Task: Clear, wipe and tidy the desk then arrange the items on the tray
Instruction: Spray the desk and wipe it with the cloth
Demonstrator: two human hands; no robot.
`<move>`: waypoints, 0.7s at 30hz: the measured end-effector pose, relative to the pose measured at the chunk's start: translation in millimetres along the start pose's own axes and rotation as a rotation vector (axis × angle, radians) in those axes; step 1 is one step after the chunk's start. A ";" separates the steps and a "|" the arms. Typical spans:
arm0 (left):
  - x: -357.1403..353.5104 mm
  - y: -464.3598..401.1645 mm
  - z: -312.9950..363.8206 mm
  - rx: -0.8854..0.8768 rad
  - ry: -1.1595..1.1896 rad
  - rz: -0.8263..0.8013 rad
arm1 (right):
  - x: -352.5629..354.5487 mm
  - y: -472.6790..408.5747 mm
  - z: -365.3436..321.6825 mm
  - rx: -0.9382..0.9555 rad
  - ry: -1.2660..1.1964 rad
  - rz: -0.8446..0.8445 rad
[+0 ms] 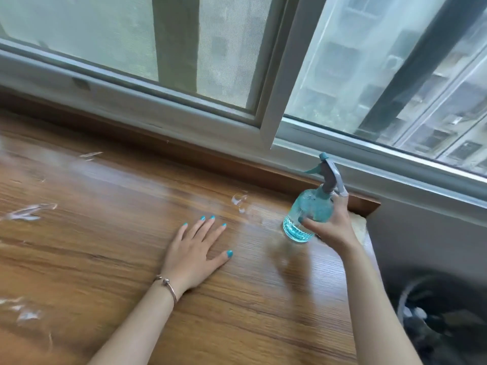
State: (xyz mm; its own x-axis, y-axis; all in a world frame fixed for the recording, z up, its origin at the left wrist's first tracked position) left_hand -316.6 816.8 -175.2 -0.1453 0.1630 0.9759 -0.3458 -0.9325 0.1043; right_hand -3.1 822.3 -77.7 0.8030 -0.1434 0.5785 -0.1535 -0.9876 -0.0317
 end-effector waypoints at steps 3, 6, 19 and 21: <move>3.5 2.8 -9.7 -0.063 -0.005 0.008 | -7.3 11.7 -12.1 -0.012 0.112 0.123; 4.2 3.1 -7.9 -0.091 0.025 0.002 | -12.7 20.5 -16.8 -0.013 0.082 0.136; 4.2 1.2 -10.2 -0.094 -0.005 -0.002 | -38.8 26.6 -41.8 0.013 0.156 0.374; 3.8 0.8 -9.6 -0.086 -0.006 0.001 | -37.4 25.7 -40.7 -0.005 0.120 0.367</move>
State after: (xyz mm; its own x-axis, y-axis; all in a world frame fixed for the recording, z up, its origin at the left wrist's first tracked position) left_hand -326.3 819.8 -173.2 -0.1401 0.1595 0.9772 -0.4238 -0.9016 0.0864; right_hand -60.6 804.9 -67.0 0.6211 -0.4790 0.6203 -0.4215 -0.8714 -0.2509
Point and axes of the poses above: each hand's wrist, its own y-axis away from the middle knuckle, its own x-axis out of the back of the hand, z = x × y, the point moved 2 cm from there along -y, towards the middle knuckle, and after that the axes turned 8 degrees about -z, right-handed, at the moved point
